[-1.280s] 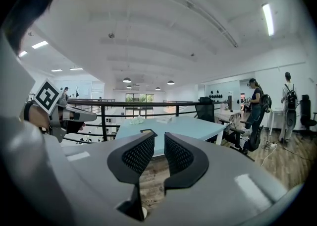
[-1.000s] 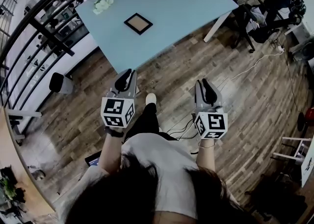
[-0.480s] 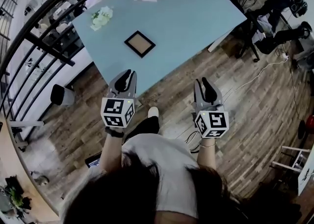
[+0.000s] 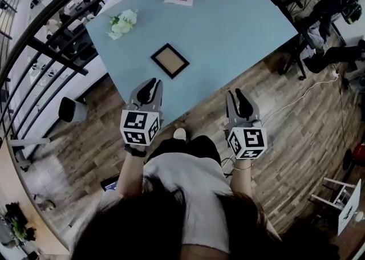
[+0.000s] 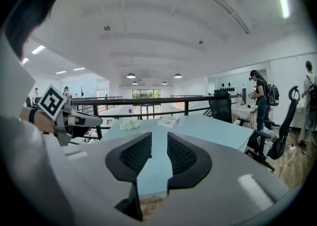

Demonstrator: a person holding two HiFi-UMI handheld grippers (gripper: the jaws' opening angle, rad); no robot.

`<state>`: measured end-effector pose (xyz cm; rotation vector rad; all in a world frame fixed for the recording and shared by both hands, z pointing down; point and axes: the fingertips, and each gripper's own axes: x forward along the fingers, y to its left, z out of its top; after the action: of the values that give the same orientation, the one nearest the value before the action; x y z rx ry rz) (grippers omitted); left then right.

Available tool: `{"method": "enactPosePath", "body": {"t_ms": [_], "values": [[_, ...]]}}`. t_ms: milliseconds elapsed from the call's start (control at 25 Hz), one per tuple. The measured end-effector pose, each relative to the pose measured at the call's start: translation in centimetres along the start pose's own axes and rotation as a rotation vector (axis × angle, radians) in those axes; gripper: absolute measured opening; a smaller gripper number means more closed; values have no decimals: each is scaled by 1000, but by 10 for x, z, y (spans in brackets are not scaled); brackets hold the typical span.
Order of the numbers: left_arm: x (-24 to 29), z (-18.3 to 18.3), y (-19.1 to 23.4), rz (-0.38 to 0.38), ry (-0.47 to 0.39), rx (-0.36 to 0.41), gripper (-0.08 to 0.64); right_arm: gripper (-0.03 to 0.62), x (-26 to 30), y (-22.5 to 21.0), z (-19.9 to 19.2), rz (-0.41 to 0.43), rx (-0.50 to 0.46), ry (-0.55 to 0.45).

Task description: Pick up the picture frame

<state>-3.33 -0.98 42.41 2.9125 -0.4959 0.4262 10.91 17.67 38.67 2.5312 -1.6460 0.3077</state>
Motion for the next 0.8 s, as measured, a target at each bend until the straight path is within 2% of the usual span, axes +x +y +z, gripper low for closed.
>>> {"method": "enactPosePath", "body": {"t_ms": [160, 320, 520, 800], "values": [[12, -8, 14, 22, 26, -31, 61, 74, 32, 0, -1, 43, -14, 34], [21, -17, 34, 80, 43, -72, 61, 72, 72, 4, -2, 120, -24, 62], [38, -12, 72, 193, 24, -125, 61, 72, 139, 13, 5, 249, -62, 84], [64, 6, 110, 386, -20, -190, 61, 72, 230, 32, 25, 504, -123, 100]]}}
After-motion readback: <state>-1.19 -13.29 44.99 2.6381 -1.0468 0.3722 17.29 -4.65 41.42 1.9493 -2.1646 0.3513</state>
